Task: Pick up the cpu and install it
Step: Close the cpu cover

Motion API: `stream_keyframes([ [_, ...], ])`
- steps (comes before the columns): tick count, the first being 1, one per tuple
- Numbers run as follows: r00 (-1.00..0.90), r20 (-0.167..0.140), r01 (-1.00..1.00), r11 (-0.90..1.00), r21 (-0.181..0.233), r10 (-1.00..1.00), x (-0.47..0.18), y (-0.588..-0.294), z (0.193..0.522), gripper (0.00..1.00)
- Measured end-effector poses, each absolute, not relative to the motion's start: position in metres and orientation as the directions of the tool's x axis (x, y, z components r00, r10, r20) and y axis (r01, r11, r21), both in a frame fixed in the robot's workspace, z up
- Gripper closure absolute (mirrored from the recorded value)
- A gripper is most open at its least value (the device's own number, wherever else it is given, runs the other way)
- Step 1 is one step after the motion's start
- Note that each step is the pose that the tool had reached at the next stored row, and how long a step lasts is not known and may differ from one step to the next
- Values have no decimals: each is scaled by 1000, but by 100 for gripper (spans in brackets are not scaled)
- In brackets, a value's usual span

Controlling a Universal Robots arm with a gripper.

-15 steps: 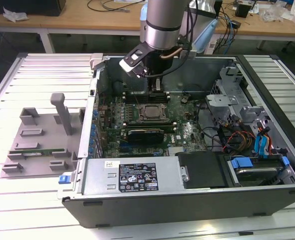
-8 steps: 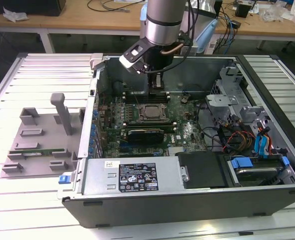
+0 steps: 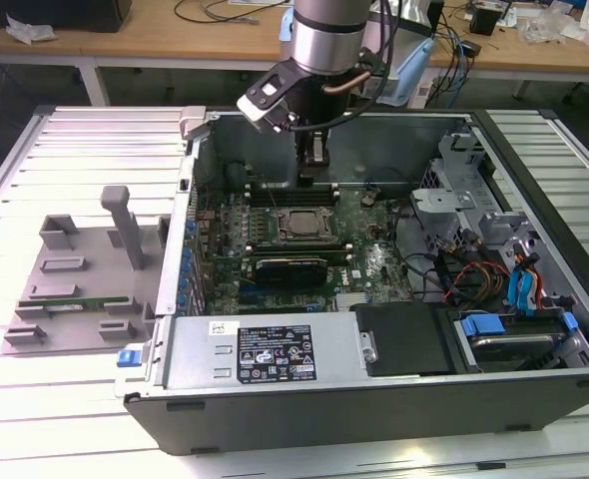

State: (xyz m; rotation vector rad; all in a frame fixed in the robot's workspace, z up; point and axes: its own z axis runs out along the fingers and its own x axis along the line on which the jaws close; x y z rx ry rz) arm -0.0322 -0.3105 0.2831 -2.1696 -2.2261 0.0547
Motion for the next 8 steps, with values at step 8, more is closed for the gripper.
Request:
stream_keyframes([
  [8, -26, -1, 999, 26, -48, 1000, -32, -310, 288, 89],
])
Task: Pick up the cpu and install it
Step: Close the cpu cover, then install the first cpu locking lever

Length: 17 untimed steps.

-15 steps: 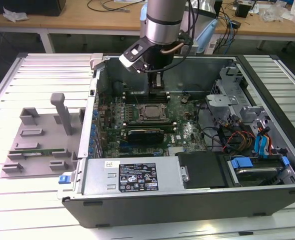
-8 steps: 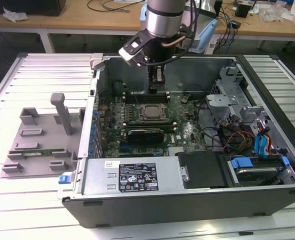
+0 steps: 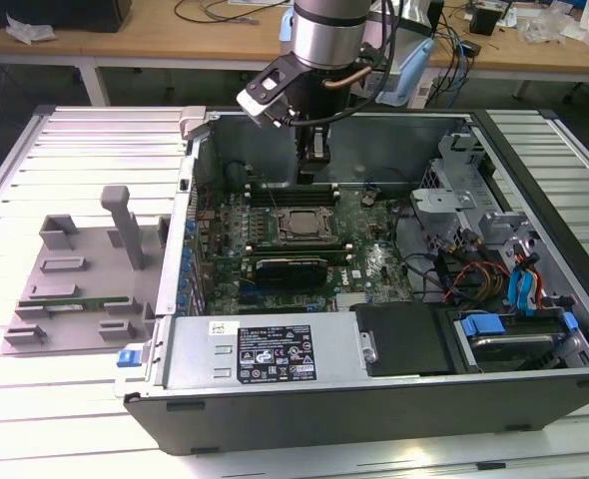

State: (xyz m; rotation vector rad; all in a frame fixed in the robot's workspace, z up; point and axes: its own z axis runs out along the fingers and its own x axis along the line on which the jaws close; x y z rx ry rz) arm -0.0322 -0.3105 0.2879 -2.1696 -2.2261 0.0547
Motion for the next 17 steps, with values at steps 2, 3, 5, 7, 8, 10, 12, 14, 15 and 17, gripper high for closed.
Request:
stream_keyframes([
  [2, -26, -1, 999, 26, -48, 1000, -32, -310, 288, 89],
  [3, -26, -1, 999, 26, -48, 1000, -32, -310, 288, 89],
  [5, -26, -1, 999, 26, -48, 1000, -32, -310, 288, 89],
  [7, -28, -1, 998, 28, -48, 1000, -32, -310, 288, 89],
  [8, -43, -1, 998, 43, -48, 999, -32, -311, 288, 89],
  [10, -70, -1, 996, 70, -48, 998, -32, -310, 288, 89],
  [12, -107, -1, 993, 106, -48, 994, -32, -310, 288, 89],
  [14, -134, -1, 990, 134, -48, 991, -32, -310, 288, 89],
  [15, -157, -1, 987, 156, -48, 988, -32, -310, 288, 89],
  [17, -193, -1, 980, 193, -48, 981, -32, -310, 288, 89],
])
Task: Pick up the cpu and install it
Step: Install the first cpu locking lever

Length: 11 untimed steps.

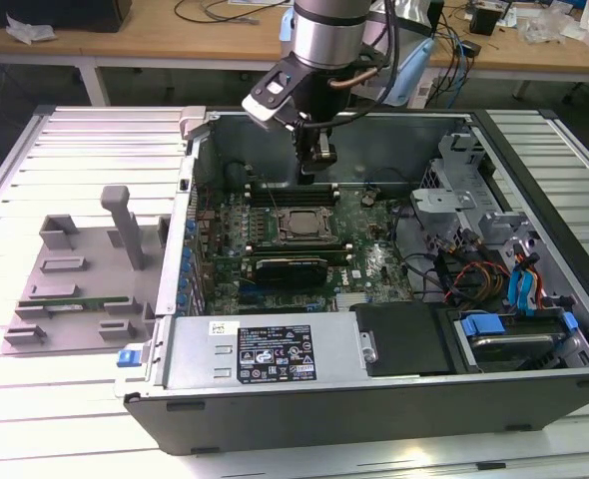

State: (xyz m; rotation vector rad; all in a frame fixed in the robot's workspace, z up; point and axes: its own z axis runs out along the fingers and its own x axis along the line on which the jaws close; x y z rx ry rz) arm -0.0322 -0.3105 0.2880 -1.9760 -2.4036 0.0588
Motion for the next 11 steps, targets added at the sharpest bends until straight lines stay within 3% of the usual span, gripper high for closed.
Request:
stream_keyframes([
  [11, -375, -1, 926, 375, -48, 927, -32, -310, 288, 89],
])
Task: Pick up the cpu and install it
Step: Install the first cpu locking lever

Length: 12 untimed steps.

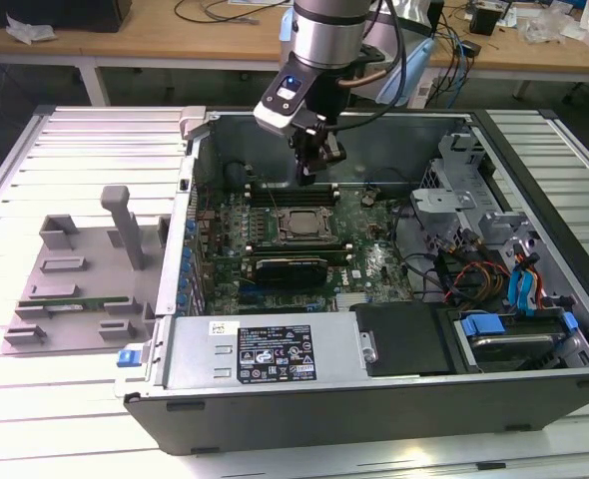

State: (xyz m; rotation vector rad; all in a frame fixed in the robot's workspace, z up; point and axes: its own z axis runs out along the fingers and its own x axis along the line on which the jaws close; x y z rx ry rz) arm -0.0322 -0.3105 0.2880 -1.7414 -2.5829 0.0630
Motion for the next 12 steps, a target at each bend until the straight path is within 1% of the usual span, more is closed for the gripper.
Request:
stream_keyframes([
  [6, -466, -1, 884, 465, -48, 885, -32, -310, 288, 89],
  [12, -507, -1, 861, 506, -48, 862, -32, -310, 288, 89],
])
